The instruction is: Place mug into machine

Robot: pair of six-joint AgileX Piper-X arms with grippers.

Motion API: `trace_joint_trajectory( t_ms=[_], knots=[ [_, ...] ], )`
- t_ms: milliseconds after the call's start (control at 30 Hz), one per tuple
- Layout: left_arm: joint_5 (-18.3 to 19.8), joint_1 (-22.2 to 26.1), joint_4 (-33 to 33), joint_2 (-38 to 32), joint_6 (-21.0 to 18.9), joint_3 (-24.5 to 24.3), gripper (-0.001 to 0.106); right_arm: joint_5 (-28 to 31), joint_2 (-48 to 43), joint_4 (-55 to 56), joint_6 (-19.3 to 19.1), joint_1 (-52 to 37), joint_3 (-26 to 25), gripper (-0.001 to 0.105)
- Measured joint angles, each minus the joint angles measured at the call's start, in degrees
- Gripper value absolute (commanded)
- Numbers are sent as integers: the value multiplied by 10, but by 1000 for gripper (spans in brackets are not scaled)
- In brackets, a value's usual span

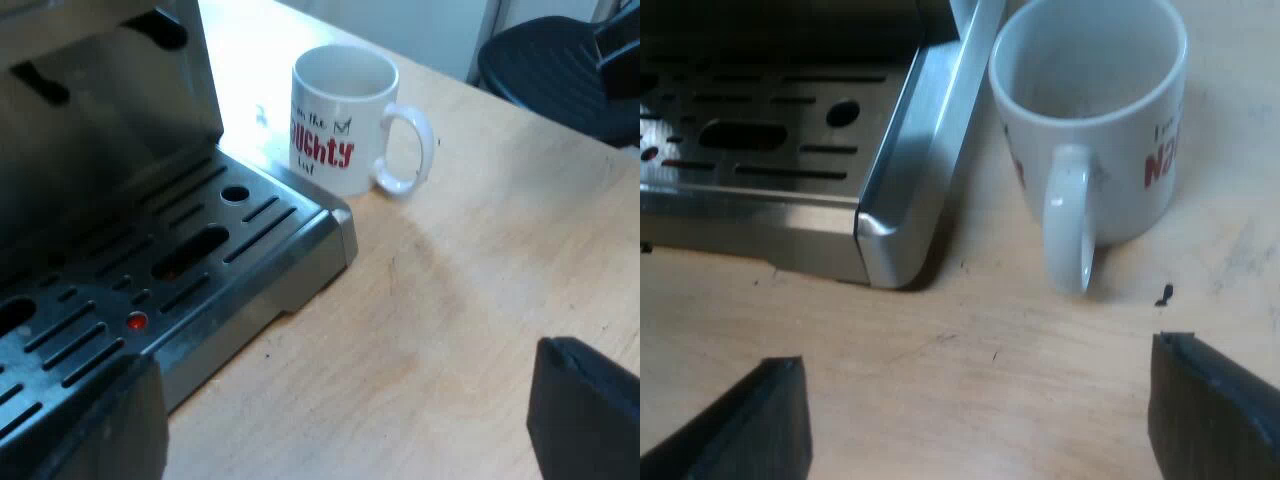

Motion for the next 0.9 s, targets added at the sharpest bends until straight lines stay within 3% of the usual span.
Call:
trace_joint_trajectory(
  t_ms=[300,500,733,900],
  knots=[
    [-1,0,12,0,0,22,81,1,-24,-118,-1,3,110,70],
    [-1,0,14,0,0,35,81,58,-24,-186,-13,75,158,70],
    [1,0,14,0,0,35,81,154,-24,-225,-13,175,175,70],
    [30,0,14,0,0,35,81,205,-24,-235,30,207,175,70]
  ],
)
